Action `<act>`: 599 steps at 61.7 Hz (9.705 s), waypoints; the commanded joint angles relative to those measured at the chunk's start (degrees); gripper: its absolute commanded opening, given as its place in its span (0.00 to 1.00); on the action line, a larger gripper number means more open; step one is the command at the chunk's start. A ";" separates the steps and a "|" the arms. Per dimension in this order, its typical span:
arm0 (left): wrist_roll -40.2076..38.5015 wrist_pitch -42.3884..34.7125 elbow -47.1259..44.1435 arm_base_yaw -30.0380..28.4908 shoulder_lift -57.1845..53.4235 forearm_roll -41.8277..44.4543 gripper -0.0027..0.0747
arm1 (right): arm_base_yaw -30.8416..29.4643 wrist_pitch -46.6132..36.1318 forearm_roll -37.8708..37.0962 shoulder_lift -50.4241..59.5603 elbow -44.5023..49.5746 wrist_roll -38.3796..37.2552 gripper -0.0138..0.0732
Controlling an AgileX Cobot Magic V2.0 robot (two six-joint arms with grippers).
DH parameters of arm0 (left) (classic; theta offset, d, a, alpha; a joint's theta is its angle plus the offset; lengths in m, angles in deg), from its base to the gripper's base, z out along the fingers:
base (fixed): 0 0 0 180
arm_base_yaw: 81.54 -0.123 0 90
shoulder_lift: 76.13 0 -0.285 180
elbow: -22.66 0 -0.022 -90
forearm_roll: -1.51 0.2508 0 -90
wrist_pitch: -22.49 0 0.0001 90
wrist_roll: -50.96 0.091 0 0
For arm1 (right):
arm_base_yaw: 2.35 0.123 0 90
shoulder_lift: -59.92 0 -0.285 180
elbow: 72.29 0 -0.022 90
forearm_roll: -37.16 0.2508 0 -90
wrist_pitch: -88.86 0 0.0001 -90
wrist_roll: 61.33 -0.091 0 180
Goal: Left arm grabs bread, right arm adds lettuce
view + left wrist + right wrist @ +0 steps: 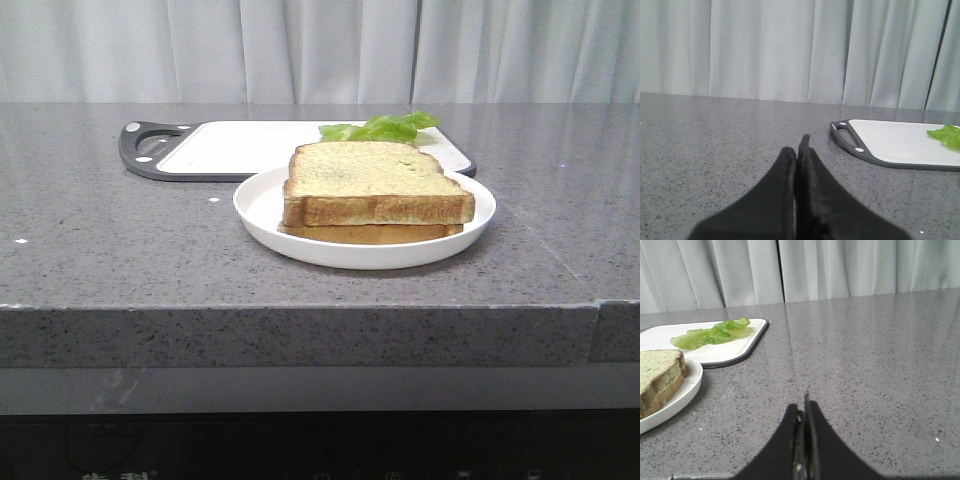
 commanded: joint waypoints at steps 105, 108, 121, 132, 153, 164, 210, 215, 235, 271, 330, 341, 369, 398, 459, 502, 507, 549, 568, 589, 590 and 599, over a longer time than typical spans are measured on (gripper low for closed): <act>-0.21 26.83 41.40 -0.16 19.63 -1.75 0.01 | -0.48 24.50 -1.62 -18.60 -36.04 1.46 0.02; -0.21 27.53 41.29 -0.16 21.09 -1.75 0.01 | -0.48 25.35 -1.62 -20.26 -36.04 1.46 0.02; -0.21 27.66 40.14 -0.16 25.99 -1.75 0.01 | -0.48 25.62 -1.62 -25.70 -34.53 1.46 0.02; -0.21 27.41 39.60 -0.16 29.27 -1.75 0.01 | -0.48 25.64 -1.62 -28.65 -33.79 1.46 0.02; -0.21 27.02 39.60 -0.05 34.05 -1.89 0.49 | -0.48 26.02 -1.62 -31.18 -33.67 1.51 0.29; 0.82 31.08 42.06 0.09 37.76 -9.00 0.77 | -0.48 26.02 -1.57 -31.18 -33.67 1.51 0.69; 10.32 37.81 64.04 24.48 73.31 -28.44 0.67 | -0.48 26.02 -1.16 -31.18 -33.67 1.51 0.71; 10.32 41.21 67.43 25.26 77.96 -31.04 0.67 | -0.48 26.02 -1.16 -31.18 -33.67 1.51 0.71; 10.32 48.81 77.42 25.42 92.64 -38.47 0.67 | -0.48 26.02 -1.16 -31.18 -33.67 1.51 0.71; 10.32 49.13 79.93 25.42 98.39 -38.83 0.37 | -0.48 26.08 -1.17 -31.18 -33.67 1.51 0.71; 10.32 49.99 80.02 25.57 99.59 -36.75 0.28 | -0.48 26.66 -1.17 -31.18 -33.67 1.51 0.71; 10.32 50.08 80.02 25.57 99.59 -36.49 0.14 | -0.48 26.66 -1.17 -31.18 -33.67 1.51 0.71; 10.32 49.61 81.07 25.57 96.64 -36.38 0.01 | -0.48 26.66 -1.17 -31.18 -33.67 1.51 0.71; 10.72 50.56 82.01 25.22 80.03 -31.65 0.01 | -0.48 26.66 -1.17 -31.18 -33.67 1.51 0.71; 10.72 51.91 60.59 5.22 48.54 -24.89 0.01 | 1.55 29.01 28.44 -63.60 -54.81 19.84 0.71; 10.72 51.88 60.59 5.22 47.00 -24.79 0.01 | 1.55 31.42 49.66 -108.97 -93.51 20.18 0.71; 10.72 51.88 60.59 5.22 47.00 -24.79 0.01 | 1.55 32.33 50.38 -112.37 -96.83 20.18 0.71; 10.72 51.88 60.59 5.22 47.00 -24.79 0.01 | 1.55 39.89 50.98 -120.21 -110.39 25.32 0.03; 10.72 51.88 60.59 5.22 47.00 -24.75 0.01 | 1.55 49.31 51.77 -108.65 -107.45 28.73 0.02; 10.72 51.88 60.59 5.22 47.00 -24.75 0.01 | 1.55 51.07 69.34 -89.74 -83.72 46.31 0.02; 10.72 51.88 60.59 5.22 47.00 -24.75 0.01 | 1.55 51.34 70.11 -89.14 -82.78 47.25 0.02; 10.72 51.88 60.59 5.22 47.00 -24.75 0.01 | 1.55 56.35 77.38 -84.26 -73.00 52.97 0.02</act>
